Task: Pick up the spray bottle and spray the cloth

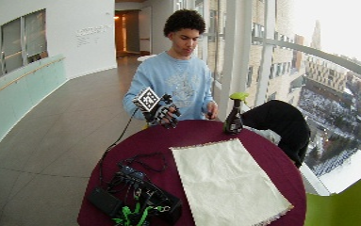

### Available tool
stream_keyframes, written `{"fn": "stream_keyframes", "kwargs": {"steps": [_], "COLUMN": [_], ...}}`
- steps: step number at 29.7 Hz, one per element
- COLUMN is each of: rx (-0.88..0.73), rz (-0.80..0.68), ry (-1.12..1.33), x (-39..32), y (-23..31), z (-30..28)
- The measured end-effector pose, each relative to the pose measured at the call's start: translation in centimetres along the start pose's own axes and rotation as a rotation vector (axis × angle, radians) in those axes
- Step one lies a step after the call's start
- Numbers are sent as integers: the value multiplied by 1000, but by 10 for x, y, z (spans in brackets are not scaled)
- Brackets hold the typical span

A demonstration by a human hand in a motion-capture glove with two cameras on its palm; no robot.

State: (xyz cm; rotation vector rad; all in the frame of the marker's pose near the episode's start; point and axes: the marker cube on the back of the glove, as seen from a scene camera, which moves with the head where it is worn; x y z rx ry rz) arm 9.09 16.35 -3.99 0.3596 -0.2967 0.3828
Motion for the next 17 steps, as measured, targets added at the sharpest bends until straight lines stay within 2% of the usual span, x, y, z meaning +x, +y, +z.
{"fn": "stream_keyframes", "kwargs": {"steps": [7, 17], "rx": [-6, -33], "rz": [62, 97], "ry": [69, 107], "x": [29, 33], "y": [34, 50], "z": [-10, -10]}}
